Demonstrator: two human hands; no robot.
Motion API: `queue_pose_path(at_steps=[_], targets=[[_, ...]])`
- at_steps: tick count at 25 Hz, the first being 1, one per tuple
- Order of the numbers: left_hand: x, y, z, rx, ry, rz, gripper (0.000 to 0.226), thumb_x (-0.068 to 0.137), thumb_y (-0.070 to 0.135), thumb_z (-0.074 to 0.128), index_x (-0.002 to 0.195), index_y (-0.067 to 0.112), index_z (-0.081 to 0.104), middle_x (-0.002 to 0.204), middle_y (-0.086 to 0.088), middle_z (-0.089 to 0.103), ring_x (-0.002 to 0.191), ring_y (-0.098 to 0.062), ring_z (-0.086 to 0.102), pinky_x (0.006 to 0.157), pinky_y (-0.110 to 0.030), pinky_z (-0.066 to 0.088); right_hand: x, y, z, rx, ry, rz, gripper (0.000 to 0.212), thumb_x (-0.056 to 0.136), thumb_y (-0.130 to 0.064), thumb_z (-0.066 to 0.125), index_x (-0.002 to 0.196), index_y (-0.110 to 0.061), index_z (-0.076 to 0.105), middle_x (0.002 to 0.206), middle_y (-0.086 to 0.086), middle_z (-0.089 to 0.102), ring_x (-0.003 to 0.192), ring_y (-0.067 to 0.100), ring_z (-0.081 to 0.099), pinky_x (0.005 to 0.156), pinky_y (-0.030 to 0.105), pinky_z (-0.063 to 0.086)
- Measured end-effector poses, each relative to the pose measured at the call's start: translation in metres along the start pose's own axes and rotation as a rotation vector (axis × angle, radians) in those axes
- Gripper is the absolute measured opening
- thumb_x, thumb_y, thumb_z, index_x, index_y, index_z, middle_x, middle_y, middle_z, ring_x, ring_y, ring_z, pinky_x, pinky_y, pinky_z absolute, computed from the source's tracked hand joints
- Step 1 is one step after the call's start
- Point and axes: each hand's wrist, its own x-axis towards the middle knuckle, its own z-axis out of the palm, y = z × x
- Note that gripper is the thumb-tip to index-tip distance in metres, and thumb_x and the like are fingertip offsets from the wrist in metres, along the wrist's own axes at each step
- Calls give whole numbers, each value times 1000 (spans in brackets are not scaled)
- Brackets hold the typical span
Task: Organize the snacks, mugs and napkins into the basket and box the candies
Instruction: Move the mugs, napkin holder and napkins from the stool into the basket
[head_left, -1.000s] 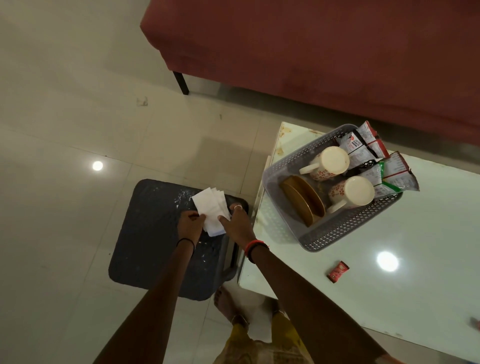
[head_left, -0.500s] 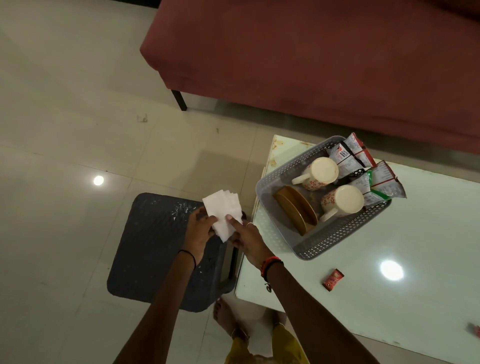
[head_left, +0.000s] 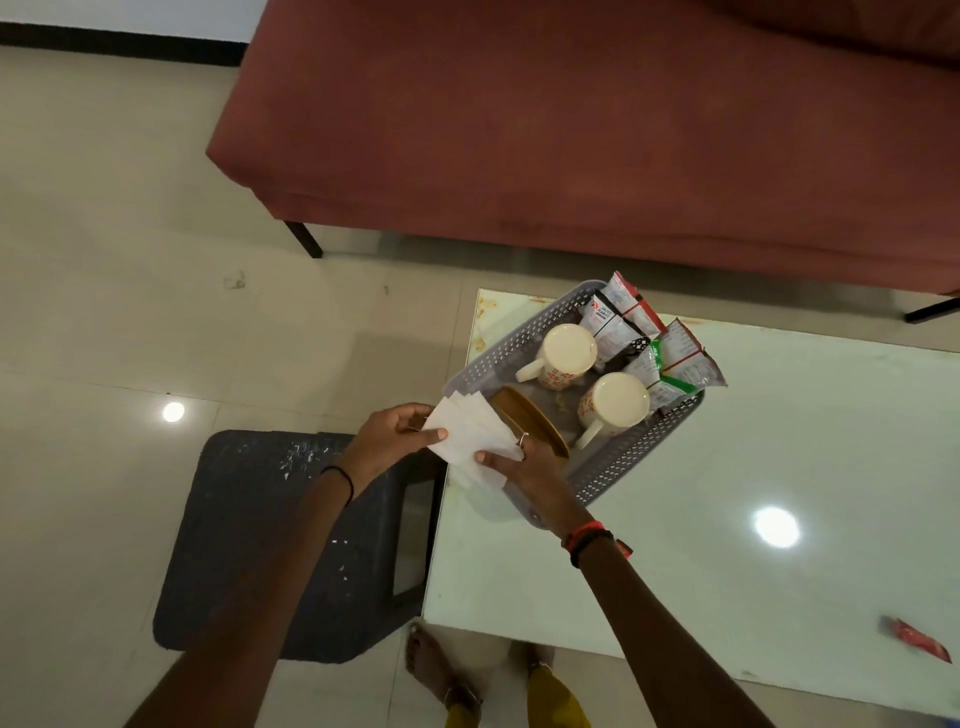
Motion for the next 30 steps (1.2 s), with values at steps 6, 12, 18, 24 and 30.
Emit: queue_pose_path(at_steps=[6,12,18,24,30], targets=[[34,42,21,631,20,212,31,74,19,76,101,9,68,92,-3,53,80,-16,53,73,-23,40,-6,-3,-44,-463,177,-133,32,87,-19,64,116,-4,62,109,12,68,92,19,60,80,26,47],[51,55,59,695,-32,205,26,82,22,66,107,14,68,94,-9,75,71,-14,61,65,-19,45,-20,10,-55,-551,433,-238,18,88,-18,63,105,-13,66,109,6,64,94,23,63,76,37,59],[68,45,81,720,-50,239,41,83,-6,46,108,18,68,103,-12,70,53,-8,48,48,-8,38,-13,24,-60,-752,423,-284,16,86,-10,61,102,-10,60,104,7,61,93,27,61,68,36,56],[80,34,88,909,-70,236,29,91,11,47,116,17,63,99,-16,71,67,-23,59,67,-30,46,3,35,-59,-880,301,-197,21,94,-17,50,112,-11,59,107,8,65,98,27,63,79,39,56],[85,32,90,1193,-81,322,31,93,21,43,118,21,61,133,-7,50,122,-27,49,105,-45,36,2,43,-58,-947,309,-225,24,95,-16,46,105,-6,66,110,9,62,104,25,59,82,38,56]])
